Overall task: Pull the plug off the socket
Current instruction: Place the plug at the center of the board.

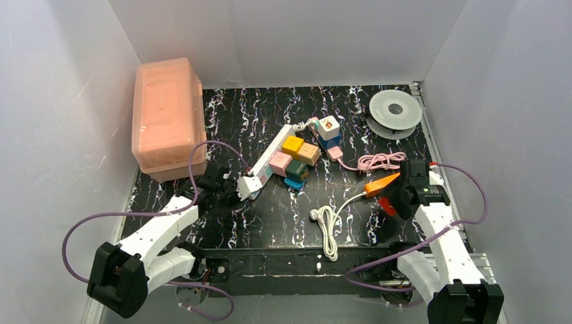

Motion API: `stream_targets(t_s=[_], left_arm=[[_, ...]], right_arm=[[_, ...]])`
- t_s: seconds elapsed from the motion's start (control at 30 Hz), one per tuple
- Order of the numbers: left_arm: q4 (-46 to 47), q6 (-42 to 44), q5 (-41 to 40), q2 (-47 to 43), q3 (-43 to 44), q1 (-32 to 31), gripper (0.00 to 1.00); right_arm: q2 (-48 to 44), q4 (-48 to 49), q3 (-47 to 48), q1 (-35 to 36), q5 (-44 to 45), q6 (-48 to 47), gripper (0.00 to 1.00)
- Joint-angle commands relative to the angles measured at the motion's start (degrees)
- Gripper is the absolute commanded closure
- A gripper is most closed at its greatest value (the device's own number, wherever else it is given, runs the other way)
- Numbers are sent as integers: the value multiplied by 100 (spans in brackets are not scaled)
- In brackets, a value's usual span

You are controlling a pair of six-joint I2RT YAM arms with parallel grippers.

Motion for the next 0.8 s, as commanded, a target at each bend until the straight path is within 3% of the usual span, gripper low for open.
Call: stream_targets(t_s=[0.0, 0.13, 0.4, 0.63, 0.7, 0.77], left_arm=[[592, 67, 89, -176, -289, 63, 100], [593, 39, 185, -240, -453, 64, 99], [540, 364, 268, -813, -1028, 64, 79], [372, 373, 272, -953, -1099, 60, 66], [326, 356, 298, -946, -1082, 64, 59], [322, 339, 327, -960, -1086, 64, 47]], right_arm=[[115, 296, -171, -49, 425, 473, 97], [256, 211, -194, -59, 924, 492, 94], [92, 427, -397, -57, 989, 241, 64], [345, 601, -583, -53, 610, 416, 61], [485, 672, -586, -52, 477, 431, 61], [634, 737, -614, -55, 389, 443, 60]])
